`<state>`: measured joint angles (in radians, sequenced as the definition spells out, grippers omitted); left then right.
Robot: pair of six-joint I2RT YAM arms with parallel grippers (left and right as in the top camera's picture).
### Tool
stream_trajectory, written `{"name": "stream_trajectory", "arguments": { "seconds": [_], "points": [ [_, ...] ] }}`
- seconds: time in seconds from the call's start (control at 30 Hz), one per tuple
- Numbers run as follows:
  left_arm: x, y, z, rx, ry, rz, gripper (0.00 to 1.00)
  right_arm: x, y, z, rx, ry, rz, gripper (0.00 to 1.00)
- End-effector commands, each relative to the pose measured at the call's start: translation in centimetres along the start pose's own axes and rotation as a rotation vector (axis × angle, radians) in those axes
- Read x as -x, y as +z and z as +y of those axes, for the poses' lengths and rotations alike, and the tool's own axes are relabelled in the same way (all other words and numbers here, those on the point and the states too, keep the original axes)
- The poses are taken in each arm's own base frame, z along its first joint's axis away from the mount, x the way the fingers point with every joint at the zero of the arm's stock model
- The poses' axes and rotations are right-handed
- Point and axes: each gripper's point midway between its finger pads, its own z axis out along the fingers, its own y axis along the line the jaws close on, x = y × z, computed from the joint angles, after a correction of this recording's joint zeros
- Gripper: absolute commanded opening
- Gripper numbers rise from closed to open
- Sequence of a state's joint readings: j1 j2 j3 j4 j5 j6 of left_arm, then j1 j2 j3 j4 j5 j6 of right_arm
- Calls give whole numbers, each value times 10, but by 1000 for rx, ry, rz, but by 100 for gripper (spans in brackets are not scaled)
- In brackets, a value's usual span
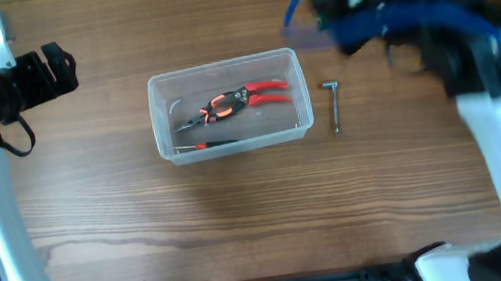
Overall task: Pack container
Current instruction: 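Carry the green screwdriver left and lower it into the container, then open the right gripper and lift it back to the right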
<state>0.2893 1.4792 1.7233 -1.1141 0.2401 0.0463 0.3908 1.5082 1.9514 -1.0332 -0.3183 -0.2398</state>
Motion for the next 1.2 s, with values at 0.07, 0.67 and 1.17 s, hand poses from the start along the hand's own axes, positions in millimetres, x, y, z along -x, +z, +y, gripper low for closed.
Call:
{"name": "stream_trajectory", "arguments": {
  "seconds": [0.07,0.67,1.17],
  "points": [
    [2,1,2,2,-6,-3,100,-29,50,105,313,-508,80,4],
    [2,1,2,2,-6,-3,100,-265,233,38,377,-630,780,4],
    [2,1,2,2,-5,-3,100,-288,260,22,297,-554,822,45]
  ]
}}
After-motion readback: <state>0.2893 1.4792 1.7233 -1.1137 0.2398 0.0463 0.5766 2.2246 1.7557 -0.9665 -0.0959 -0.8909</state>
